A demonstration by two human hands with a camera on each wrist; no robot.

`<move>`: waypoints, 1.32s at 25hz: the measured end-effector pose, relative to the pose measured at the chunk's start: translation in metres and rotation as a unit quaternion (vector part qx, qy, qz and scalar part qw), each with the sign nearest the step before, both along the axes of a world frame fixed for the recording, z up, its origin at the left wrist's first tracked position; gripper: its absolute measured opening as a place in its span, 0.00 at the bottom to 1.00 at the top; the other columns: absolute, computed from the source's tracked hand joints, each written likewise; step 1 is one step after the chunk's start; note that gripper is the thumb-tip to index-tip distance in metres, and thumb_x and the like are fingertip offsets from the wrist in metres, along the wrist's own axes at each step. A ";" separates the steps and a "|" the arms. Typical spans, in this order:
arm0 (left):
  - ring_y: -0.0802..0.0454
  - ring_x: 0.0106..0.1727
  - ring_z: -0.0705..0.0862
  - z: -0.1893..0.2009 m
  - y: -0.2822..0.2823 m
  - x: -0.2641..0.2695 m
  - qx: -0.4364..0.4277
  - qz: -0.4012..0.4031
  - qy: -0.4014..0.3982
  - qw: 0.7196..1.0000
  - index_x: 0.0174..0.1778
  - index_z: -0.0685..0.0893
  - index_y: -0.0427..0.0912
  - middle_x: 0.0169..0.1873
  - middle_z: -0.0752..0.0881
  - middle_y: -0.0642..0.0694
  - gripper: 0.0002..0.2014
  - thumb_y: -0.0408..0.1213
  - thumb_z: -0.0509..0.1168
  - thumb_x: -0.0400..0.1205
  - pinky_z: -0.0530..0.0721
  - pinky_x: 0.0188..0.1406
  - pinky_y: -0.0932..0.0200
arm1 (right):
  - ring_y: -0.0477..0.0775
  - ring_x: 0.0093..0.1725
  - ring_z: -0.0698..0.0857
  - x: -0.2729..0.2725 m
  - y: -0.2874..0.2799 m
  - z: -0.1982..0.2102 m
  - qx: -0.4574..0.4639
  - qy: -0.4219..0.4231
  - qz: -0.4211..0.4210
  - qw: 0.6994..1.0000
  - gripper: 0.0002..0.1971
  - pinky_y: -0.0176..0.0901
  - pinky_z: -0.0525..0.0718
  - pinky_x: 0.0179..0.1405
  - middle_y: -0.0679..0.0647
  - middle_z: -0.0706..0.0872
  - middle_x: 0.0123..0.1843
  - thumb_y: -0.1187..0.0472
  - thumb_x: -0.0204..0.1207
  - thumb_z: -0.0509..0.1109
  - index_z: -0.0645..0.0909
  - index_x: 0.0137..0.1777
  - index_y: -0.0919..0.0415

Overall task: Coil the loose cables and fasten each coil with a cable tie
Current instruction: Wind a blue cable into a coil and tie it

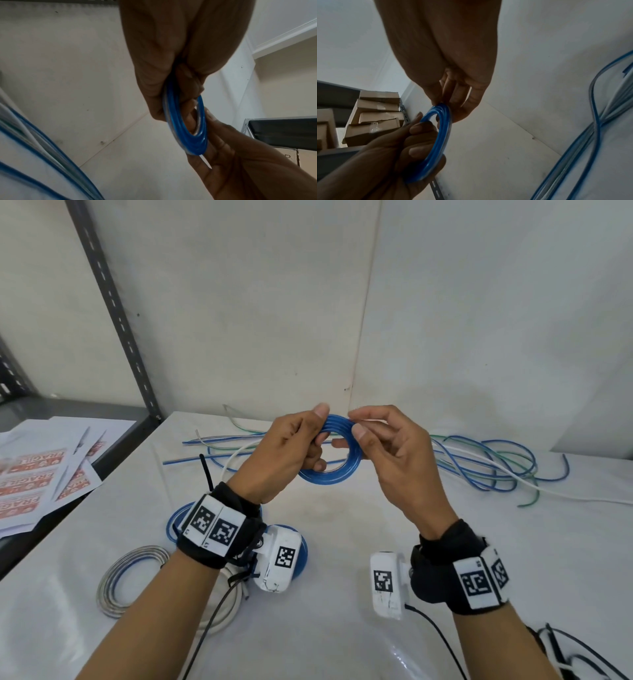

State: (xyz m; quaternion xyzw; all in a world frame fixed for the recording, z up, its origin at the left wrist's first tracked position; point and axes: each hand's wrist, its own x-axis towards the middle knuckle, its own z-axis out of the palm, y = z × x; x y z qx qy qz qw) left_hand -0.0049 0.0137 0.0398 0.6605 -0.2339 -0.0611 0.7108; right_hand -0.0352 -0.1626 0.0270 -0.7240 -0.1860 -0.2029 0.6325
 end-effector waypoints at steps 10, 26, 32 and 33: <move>0.51 0.24 0.72 -0.005 0.010 0.003 0.060 -0.054 0.007 0.997 0.40 0.79 0.34 0.23 0.70 0.48 0.19 0.47 0.60 0.88 0.86 0.43 0.54 | 0.65 0.39 0.93 -0.001 -0.009 -0.001 0.020 0.065 0.036 0.997 0.09 0.57 0.90 0.44 0.63 0.94 0.45 0.74 0.73 0.79 0.84 0.48 0.64; 0.46 0.26 0.83 0.013 -0.077 -0.053 0.096 -0.181 0.024 0.979 0.45 0.84 0.33 0.26 0.82 0.40 0.22 0.53 0.62 0.85 0.88 0.46 0.47 | 0.65 0.41 0.94 -0.097 -0.098 0.047 -0.131 0.103 -0.051 0.985 0.07 0.70 0.91 0.46 0.62 0.94 0.44 0.71 0.74 0.80 0.85 0.48 0.66; 0.53 0.21 0.54 0.015 -0.119 -0.068 0.177 -0.225 0.146 0.947 0.29 0.70 0.43 0.22 0.56 0.51 0.25 0.50 0.49 0.92 0.78 0.39 0.54 | 0.65 0.41 0.94 -0.120 -0.123 0.042 -0.157 0.158 -0.044 0.974 0.09 0.71 0.91 0.49 0.64 0.94 0.44 0.71 0.73 0.81 0.84 0.50 0.71; 0.53 0.22 0.53 0.012 -0.124 -0.072 0.172 -0.226 0.151 0.947 0.28 0.69 0.44 0.22 0.56 0.52 0.24 0.47 0.49 0.91 0.76 0.39 0.54 | 0.65 0.42 0.94 -0.122 -0.128 0.040 -0.155 0.161 -0.047 0.974 0.10 0.71 0.90 0.49 0.64 0.94 0.44 0.71 0.73 0.81 0.84 0.50 0.70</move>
